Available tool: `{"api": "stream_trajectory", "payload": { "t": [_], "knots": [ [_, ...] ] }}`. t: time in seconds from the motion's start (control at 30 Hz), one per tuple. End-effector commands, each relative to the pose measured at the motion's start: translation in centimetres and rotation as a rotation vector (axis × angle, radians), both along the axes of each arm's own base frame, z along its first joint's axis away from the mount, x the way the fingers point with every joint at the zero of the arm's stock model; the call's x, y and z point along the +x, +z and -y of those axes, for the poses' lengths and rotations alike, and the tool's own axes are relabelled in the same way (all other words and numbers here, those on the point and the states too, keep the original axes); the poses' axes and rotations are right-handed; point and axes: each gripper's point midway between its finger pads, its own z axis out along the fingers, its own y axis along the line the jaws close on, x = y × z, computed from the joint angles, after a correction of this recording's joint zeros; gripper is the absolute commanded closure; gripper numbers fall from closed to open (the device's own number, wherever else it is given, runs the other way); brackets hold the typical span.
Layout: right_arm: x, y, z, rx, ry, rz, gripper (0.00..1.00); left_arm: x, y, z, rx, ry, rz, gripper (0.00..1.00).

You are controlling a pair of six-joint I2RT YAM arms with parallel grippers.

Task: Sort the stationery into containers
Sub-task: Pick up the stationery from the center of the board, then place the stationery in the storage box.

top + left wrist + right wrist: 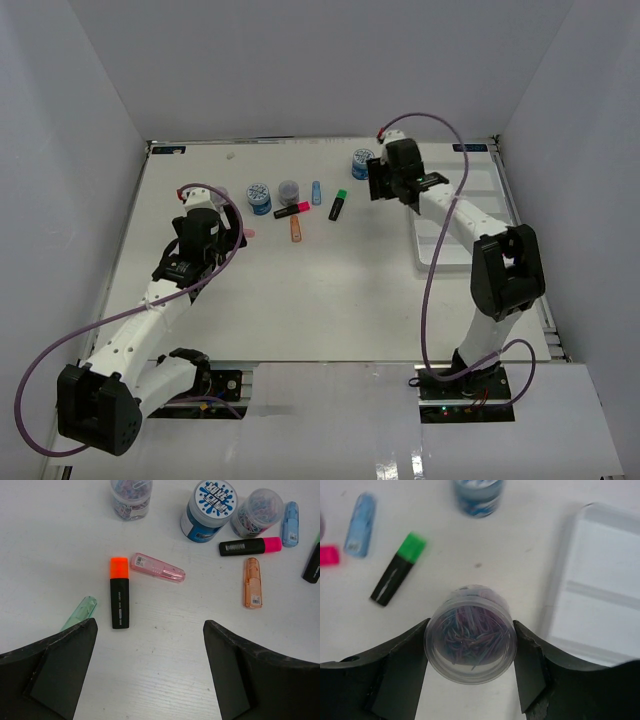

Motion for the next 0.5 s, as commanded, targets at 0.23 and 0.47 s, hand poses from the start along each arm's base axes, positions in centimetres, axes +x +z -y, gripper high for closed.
{"api": "stream_trajectory", "payload": {
  "t": [0.23,0.47],
  "knots": [
    [11.8,5.5,18.2,0.020,-0.362,0.130,0.52,0.2,1.0,0.5,-0.015,-0.032,0.025,0.02],
    [14.5,3.0,26.3,0.016,-0.471,0.112,0.51,0.3,0.2,0.7,-0.011,-0.042,-0.005,0.02]
  ]
}}
